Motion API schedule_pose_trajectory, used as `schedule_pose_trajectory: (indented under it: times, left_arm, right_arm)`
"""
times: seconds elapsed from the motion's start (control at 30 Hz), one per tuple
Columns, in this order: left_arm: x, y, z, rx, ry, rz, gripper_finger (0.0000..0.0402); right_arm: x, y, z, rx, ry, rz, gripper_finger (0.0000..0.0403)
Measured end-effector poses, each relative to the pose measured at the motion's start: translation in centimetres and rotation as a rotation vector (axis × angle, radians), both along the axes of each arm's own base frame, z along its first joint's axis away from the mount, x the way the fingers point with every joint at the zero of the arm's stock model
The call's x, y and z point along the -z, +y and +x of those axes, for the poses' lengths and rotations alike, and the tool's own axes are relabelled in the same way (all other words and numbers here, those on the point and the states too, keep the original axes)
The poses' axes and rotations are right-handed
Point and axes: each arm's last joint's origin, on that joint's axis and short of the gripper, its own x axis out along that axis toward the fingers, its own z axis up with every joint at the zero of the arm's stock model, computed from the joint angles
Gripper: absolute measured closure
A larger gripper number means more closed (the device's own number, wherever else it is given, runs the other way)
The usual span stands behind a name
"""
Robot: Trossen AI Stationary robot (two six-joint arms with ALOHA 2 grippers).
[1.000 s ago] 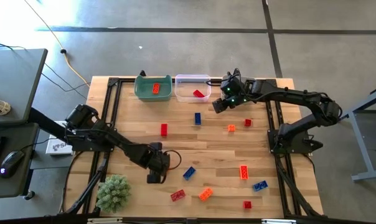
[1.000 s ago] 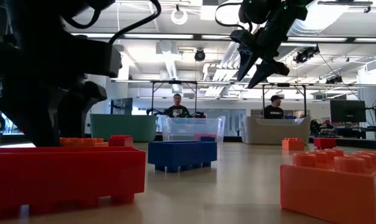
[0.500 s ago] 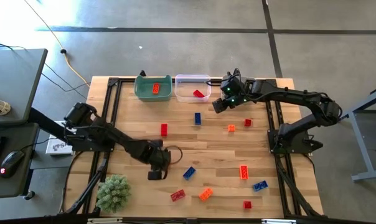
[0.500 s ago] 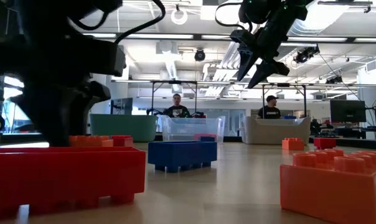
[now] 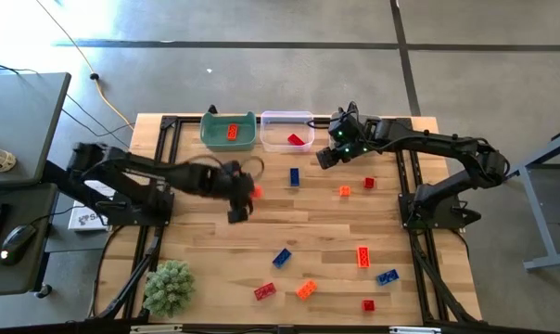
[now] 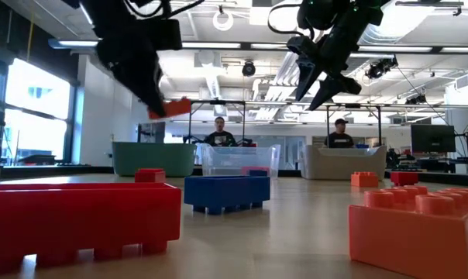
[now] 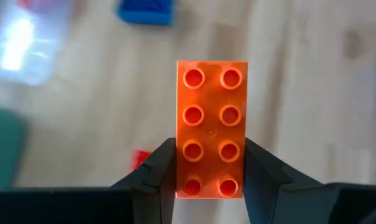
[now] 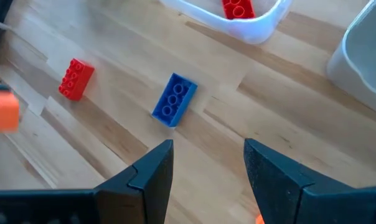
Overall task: Sort & place blocks by color
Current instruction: Put the orange game piece into the green bin
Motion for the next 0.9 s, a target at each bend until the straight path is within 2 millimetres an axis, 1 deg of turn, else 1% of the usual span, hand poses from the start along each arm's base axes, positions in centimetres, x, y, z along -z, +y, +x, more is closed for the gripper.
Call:
schedule_pose_trajectory:
  times: [0.13, 0.27, 0.47, 0.7, 0.8, 0.9]
  left_arm:
    - [-1.4, 3.3, -1.4, -0.096, -0.032, 0.054, 0.0291]
    - [-2.3, 6.3, -2.7, -0.192, -0.052, 0.087, 0.0291]
    - [-2.3, 10.5, -5.0, -0.38, -0.04, 0.093, 0.0291]
    - [-2.4, 14.3, -7.6, -0.559, -0.055, 0.1, 0.0291]
    - [-2.0, 15.8, -8.4, -0.595, -0.044, 0.091, 0.0291]
    - [-1.2, 17.2, -8.8, -0.607, -0.043, 0.062, 0.0291]
  right_arm:
    - [0.0, 0.0, -0.1, 0.026, 0.002, 0.022, 0.0219]
    - [0.1, 0.3, 0.0, 0.071, -0.001, 0.064, 0.0219]
    - [0.1, 1.9, 0.5, 0.087, -0.003, 0.113, 0.0219]
    - [0.1, 4.6, 1.2, 0.106, -0.002, 0.135, 0.0219]
    - [0.2, 5.8, 1.4, 0.132, 0.007, 0.135, 0.0219]
    - [0.4, 6.8, 1.2, 0.187, 0.042, 0.13, 0.0219]
